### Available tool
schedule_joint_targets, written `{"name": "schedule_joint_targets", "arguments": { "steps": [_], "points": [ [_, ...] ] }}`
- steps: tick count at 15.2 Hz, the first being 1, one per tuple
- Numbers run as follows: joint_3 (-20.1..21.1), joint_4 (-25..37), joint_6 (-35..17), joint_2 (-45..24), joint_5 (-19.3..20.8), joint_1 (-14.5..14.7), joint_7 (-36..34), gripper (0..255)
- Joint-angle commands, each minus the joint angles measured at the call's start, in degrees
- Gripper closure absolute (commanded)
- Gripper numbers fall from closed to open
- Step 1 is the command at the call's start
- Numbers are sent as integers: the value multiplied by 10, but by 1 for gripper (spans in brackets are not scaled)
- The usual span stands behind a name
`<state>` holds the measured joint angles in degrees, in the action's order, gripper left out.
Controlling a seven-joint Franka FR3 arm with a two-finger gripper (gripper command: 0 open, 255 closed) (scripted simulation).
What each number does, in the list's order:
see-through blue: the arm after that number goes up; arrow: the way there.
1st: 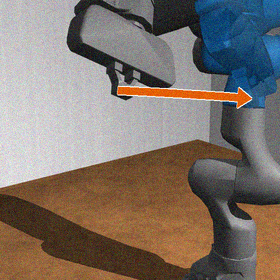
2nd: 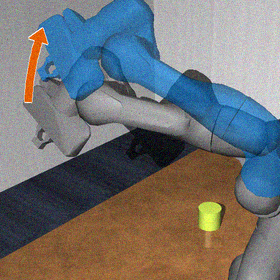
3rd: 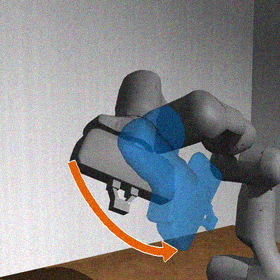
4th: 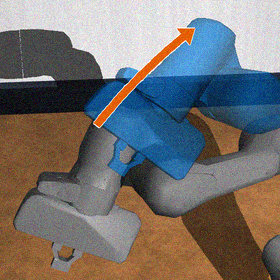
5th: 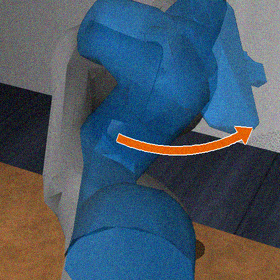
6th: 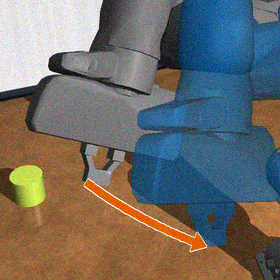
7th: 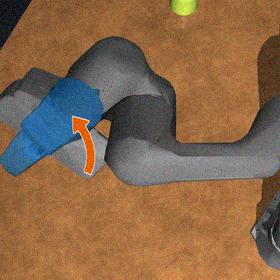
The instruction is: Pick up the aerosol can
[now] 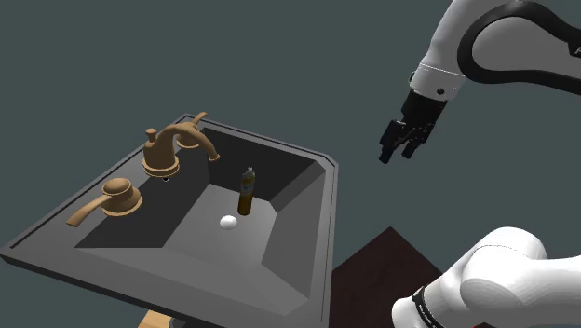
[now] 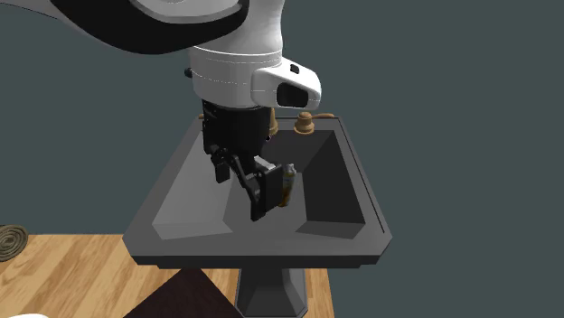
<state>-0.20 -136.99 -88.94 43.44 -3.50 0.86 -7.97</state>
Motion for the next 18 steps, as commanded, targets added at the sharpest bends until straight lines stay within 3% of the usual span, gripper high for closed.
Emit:
{"name": "schedule_joint_targets", "arguments": {
  "steps": [1, 9, 18],
  "points": [
    [0, 0, 0, 0, 0, 0, 0, 0],
    [29, 23, -132, -152, -7, 20, 2, 0],
    [59, 107, -242, -341, 4, 37, -3, 0]
  ]
}}
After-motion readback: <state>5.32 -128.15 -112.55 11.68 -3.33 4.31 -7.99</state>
